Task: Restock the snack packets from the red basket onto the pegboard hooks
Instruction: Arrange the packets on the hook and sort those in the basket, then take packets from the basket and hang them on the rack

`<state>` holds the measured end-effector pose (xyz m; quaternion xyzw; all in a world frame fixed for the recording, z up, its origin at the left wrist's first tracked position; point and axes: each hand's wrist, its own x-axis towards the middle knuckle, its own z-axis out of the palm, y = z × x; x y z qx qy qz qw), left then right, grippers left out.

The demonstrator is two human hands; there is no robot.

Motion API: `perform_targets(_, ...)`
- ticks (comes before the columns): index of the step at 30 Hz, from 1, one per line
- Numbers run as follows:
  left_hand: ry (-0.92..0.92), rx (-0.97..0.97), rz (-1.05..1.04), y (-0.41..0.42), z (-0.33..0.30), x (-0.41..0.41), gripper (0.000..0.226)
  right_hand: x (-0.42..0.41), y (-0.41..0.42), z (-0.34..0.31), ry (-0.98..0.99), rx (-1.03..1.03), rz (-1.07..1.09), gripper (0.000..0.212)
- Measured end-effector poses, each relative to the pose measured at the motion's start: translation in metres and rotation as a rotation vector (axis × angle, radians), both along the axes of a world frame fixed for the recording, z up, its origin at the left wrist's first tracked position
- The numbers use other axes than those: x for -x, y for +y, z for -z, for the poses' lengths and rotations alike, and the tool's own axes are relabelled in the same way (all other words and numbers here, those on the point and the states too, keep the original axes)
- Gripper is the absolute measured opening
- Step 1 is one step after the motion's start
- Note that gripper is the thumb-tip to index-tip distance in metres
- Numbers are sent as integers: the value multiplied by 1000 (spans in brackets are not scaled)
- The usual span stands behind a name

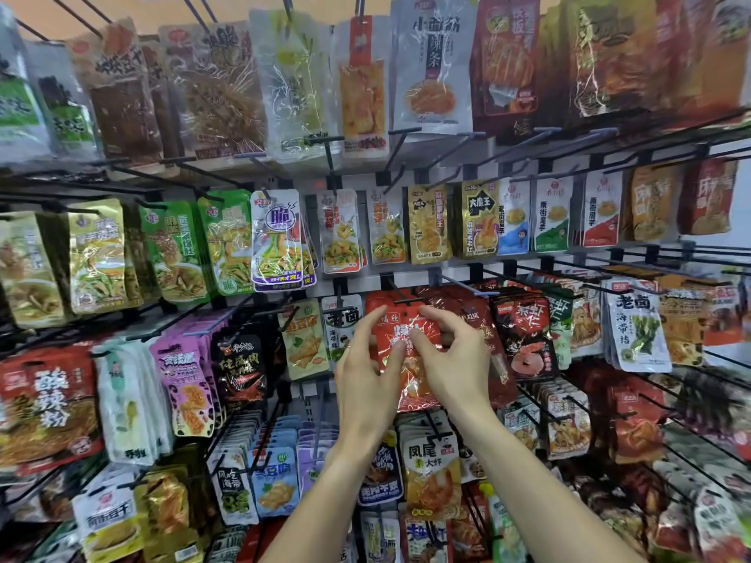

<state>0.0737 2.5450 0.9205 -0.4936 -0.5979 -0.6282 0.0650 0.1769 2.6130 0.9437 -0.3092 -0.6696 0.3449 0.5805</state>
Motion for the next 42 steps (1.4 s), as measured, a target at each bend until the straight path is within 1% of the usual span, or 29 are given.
perform_targets(4,18,75,-50,2,0,4,46,4,0,-1,-56,-1,25,36)
perform_targets(6,81,123,-79,2,-1,6,51,3,0,-1,-150,-40,34,41)
perform_targets(10,225,258,-61,-4,3,17,71,-6,-2,12,-367,-209,65,54)
perform_targets(12,344,320,-68,-5,7,23,81,-7,2,22,-467,-326,83,58)
perform_targets(14,435,373,-105,-2,10,28,86,-5,9,28,-565,-425,102,62)
perform_targets(19,576,470,-235,18,11,39,90,13,26,29,-731,-536,193,65)
perform_targets(22,602,496,-292,30,9,44,85,27,33,29,-806,-553,258,66)
perform_targets(24,613,505,-315,36,9,47,87,34,36,29,-837,-563,293,68)
perform_targets(28,597,479,-334,37,15,51,88,33,38,33,-812,-598,308,70)
perform_targets(31,596,433,-327,25,19,46,85,18,29,37,-692,-626,246,66)
perform_targets(35,607,329,-317,0,27,23,74,-23,5,52,-534,-646,198,53)
perform_targets(39,685,252,-215,-25,62,-28,61,-82,-22,94,-455,-541,170,44)
perform_targets(42,727,302,-64,-35,116,-75,53,-136,-37,157,-501,-407,163,39)
